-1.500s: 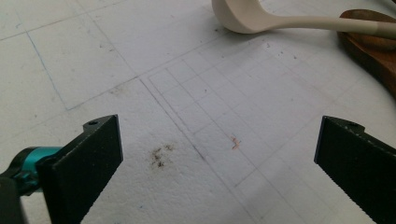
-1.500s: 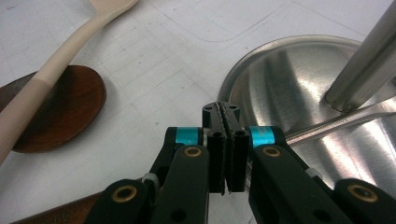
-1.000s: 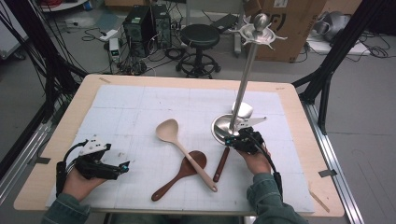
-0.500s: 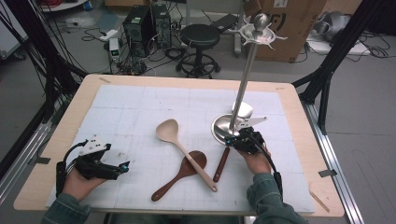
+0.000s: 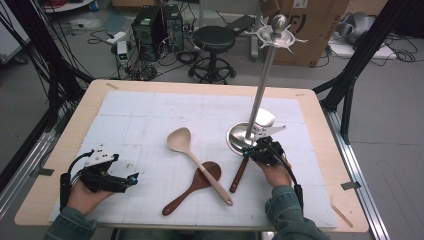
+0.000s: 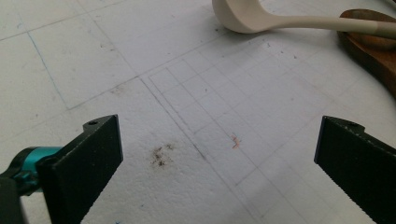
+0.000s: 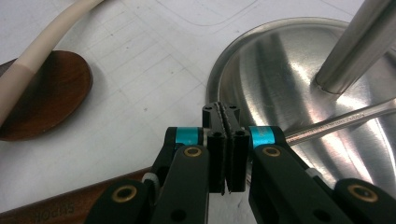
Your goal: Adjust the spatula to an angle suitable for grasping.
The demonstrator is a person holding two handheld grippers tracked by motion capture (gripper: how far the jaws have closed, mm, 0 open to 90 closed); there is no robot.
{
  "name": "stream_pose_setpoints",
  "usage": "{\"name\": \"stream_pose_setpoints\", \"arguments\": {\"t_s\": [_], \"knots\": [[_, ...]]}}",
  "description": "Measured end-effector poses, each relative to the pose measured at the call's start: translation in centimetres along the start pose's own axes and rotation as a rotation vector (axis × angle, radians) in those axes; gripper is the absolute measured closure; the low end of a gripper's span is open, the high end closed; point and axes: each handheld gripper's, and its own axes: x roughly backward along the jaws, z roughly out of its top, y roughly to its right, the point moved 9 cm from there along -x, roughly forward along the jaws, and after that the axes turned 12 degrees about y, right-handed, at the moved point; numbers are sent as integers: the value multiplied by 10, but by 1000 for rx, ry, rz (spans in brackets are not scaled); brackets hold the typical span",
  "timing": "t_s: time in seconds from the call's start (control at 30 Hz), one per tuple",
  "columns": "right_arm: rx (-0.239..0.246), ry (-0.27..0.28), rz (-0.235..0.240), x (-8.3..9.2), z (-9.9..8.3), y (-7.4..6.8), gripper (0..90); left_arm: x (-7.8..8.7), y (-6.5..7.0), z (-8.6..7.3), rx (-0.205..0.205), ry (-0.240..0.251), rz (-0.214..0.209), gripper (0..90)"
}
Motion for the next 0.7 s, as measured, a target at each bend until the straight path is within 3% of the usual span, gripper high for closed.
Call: {"name": "stream_pose_setpoints", "arguments": {"t_s": [0.7], "knots": [[-18, -13, -20, 7, -10, 8, 894, 0, 0, 0, 0, 0, -1, 16]]}}
